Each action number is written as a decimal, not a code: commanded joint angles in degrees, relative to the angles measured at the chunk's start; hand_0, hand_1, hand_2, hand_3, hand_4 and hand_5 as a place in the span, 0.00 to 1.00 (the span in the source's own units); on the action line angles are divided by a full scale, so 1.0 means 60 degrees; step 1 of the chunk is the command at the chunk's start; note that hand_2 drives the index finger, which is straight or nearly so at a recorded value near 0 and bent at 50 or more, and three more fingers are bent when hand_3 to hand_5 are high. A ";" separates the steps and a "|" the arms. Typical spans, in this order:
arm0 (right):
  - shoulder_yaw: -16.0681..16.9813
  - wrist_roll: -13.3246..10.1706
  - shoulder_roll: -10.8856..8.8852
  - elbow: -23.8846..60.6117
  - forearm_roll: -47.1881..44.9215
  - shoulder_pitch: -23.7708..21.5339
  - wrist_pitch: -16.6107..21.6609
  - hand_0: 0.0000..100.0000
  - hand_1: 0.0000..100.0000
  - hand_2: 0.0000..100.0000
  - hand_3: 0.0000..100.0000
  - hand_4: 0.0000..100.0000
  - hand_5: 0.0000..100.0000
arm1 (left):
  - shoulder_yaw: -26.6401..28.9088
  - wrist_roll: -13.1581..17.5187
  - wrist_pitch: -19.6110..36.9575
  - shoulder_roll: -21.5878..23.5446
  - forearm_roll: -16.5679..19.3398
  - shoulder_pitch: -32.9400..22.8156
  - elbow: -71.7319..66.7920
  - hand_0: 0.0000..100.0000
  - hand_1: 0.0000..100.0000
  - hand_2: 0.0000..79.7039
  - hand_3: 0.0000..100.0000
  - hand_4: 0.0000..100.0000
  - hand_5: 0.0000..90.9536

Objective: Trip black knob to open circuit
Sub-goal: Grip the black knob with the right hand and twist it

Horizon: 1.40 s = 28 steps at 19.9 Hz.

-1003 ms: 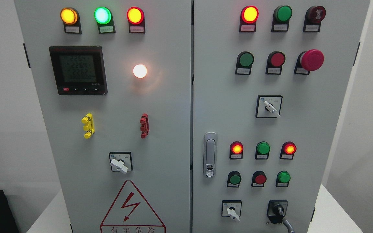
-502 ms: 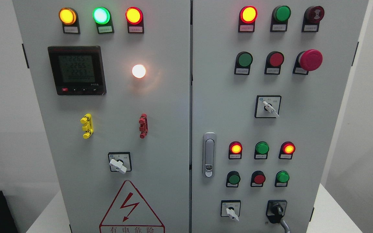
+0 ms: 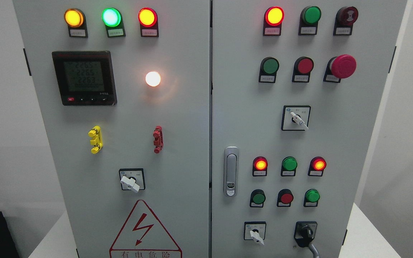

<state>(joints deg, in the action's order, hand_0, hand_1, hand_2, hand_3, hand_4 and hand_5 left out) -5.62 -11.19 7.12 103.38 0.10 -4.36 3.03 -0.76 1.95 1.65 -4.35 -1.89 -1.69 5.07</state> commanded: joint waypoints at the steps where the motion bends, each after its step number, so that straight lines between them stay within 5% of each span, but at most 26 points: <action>1: -0.0307 0.0137 0.0043 0.0186 0.0027 0.0155 0.0066 0.88 0.96 0.00 1.00 0.96 0.84 | 0.0009 -0.0003 -0.0012 -0.0008 -0.0023 0.0004 -0.0010 0.12 0.39 0.00 0.00 0.00 0.00; 28: -0.0718 0.0107 0.0087 0.0201 0.0012 0.0477 -0.0022 0.88 0.96 0.00 1.00 0.96 0.84 | 0.0009 -0.0003 -0.0012 -0.0008 -0.0023 0.0004 -0.0010 0.12 0.39 0.00 0.00 0.00 0.00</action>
<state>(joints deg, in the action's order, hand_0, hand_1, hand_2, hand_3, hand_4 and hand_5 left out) -7.22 -12.10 7.21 103.04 0.04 -2.93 1.94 -0.76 1.95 1.65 -4.35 -1.89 -1.69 5.07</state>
